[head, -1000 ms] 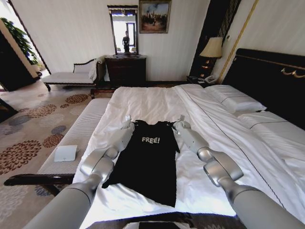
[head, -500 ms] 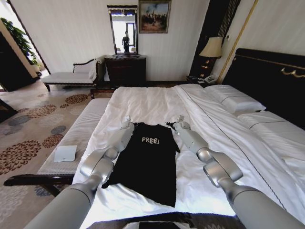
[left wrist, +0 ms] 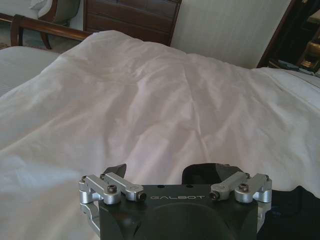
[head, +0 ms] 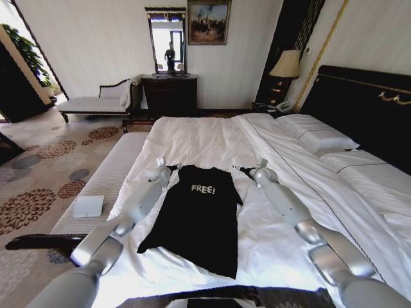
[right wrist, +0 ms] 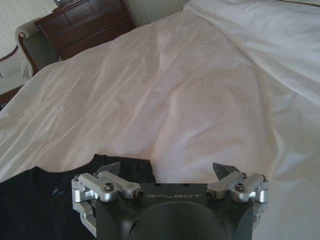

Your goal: Fold the clothes on the bed.

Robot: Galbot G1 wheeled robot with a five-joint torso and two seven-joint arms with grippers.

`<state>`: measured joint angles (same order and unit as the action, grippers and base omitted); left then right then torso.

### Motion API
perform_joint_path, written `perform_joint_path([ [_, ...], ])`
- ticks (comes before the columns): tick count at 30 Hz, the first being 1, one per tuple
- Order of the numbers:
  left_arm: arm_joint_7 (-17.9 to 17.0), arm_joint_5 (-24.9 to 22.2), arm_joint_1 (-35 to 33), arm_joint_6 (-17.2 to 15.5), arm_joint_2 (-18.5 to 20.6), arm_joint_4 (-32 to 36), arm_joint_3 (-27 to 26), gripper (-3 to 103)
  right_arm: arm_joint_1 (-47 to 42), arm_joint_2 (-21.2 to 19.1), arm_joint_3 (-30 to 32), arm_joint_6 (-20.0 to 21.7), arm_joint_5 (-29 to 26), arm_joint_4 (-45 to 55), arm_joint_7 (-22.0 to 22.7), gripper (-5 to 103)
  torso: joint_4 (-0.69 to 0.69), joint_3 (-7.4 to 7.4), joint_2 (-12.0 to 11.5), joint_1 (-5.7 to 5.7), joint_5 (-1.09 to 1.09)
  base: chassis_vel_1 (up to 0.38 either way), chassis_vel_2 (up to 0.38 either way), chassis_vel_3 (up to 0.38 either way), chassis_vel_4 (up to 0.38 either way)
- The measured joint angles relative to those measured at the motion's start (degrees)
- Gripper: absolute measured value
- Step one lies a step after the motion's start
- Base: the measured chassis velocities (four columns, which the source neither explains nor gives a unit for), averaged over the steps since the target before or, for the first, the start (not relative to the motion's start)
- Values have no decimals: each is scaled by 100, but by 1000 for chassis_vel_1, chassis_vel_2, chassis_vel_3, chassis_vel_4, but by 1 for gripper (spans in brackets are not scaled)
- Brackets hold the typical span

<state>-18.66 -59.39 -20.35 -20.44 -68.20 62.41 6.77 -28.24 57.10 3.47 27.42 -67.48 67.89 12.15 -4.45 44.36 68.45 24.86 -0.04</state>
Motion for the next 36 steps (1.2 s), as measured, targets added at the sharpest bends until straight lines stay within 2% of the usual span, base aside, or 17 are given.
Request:
perform_joint_path([
  [1,0,0,0,0,0,0,0,100,0,0,0,0,0,0,0,100,0,0,0,0,0,0,0,0,0],
  [4,-29,-121,-535,9,522,788,-71,100,-606,-211,336,47,-121,908,147,100,8,1,0,0,-1,0,0,0,0],
  [5,-29,-121,-535,9,522,788,-71,100,-606,-211,336,47,-121,908,147,100,8,1,0,0,-1,0,0,0,0],
  [7,-26,-122,-951,25,812,1284,-188,100,-941,-312,543,73,-193,1317,207,100,11,1,0,-1,-2,0,0,0,0],
  [10,-23,-100,-1484,70,1128,1898,-404,100,-1361,-448,842,115,-338,1754,284,100,6,0,0,-2,-2,0,0,0,0],
  [16,-30,-119,-2013,97,1452,2508,-655,100,-1940,-579,1199,157,-467,2255,325,100,4,1,0,0,-3,0,0,0,0],
  [18,-31,-76,-2452,113,1669,2841,-869,100,-2399,-585,1498,186,-488,2627,346,100,2,1,0,1,2,0,0,0,0],
  [20,-27,15,-2954,148,1826,3179,-1123,100,-2968,-481,1918,199,-472,3112,375,100,6,1,1,1,-5,0,0,0,0],
  [21,-27,15,-2954,148,1826,3179,-1123,100,-2968,-481,1918,199,-472,3112,375,100,6,1,1,1,-5,0,0,0,0],
  [25,24,257,-3913,237,1953,3844,-1613,100,-4273,-94,2509,184,-101,3838,314,100,6,-1,1,-1,-2,0,0,0,0],
  [27,46,314,-4153,252,1934,4026,-1774,100,-4620,8,2624,170,36,3978,244,100,2,0,1,-2,2,0,0,0,0],
  [30,91,481,-4744,287,1759,4430,-2185,100,-5221,205,2935,111,335,4285,40,100,4,0,1,-1,-2,0,0,0,0],
  [31,91,481,-4744,287,1759,4430,-2185,100,-5221,205,2935,111,335,4285,40,100,4,0,1,-1,-2,0,0,0,0],
  [36,181,686,-5708,336,1449,4904,-2768,100,-5944,346,3229,99,481,4767,-231,100,4,1,0,0,-2,0,0,0,0],
])
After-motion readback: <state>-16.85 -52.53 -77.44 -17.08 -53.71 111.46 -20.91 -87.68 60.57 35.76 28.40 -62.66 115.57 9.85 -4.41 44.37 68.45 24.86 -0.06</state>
